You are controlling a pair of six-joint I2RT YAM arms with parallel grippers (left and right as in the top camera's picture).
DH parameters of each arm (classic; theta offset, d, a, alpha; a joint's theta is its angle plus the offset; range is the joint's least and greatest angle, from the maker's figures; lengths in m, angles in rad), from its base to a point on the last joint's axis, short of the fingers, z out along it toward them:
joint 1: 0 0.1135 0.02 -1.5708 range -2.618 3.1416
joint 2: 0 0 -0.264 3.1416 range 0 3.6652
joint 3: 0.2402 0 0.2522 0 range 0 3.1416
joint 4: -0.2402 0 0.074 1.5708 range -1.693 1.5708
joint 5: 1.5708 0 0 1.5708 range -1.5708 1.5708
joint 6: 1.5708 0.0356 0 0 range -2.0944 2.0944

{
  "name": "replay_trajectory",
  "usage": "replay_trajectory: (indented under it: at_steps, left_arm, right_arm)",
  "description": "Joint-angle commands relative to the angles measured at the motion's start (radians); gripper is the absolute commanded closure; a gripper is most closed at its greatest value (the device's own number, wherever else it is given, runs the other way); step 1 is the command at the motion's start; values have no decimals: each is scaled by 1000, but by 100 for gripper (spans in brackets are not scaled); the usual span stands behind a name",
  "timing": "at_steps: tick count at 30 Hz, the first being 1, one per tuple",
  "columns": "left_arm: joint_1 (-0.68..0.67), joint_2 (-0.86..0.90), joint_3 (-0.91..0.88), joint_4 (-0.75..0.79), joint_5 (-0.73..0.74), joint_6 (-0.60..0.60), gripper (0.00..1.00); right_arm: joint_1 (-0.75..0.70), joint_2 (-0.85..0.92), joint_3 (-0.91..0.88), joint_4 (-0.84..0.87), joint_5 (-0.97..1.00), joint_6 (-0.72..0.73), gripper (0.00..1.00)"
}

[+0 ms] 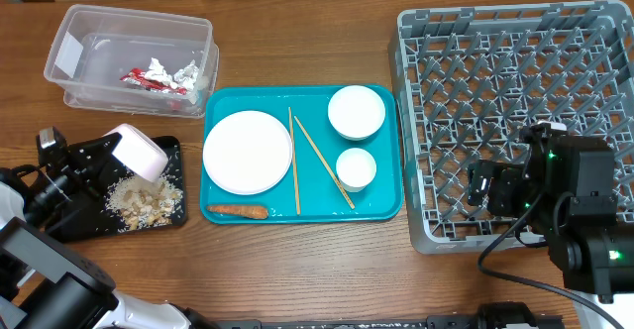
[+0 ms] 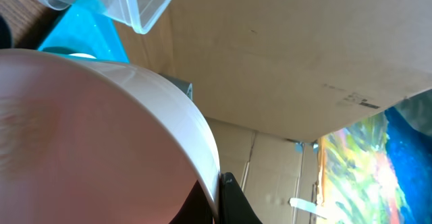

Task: Sort waste into correct bins and load items into the dishwasher
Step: 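Tip the pink bowl over the black tray to pour out the rice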

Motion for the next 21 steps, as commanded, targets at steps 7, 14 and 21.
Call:
replay_trajectory:
  at_steps: [7,14,21]
  left_arm:
    - [6,-13,-7,-6,73,-10,96]
    - [6,-13,-7,-6,76,-10,96]
    - [6,-13,-7,-9,76,-10,96]
  right_arm:
    - [3,0,32,2,6,0,0]
    - [4,0,32,2,6,1,0]
    - [3,0,32,2,6,1,0]
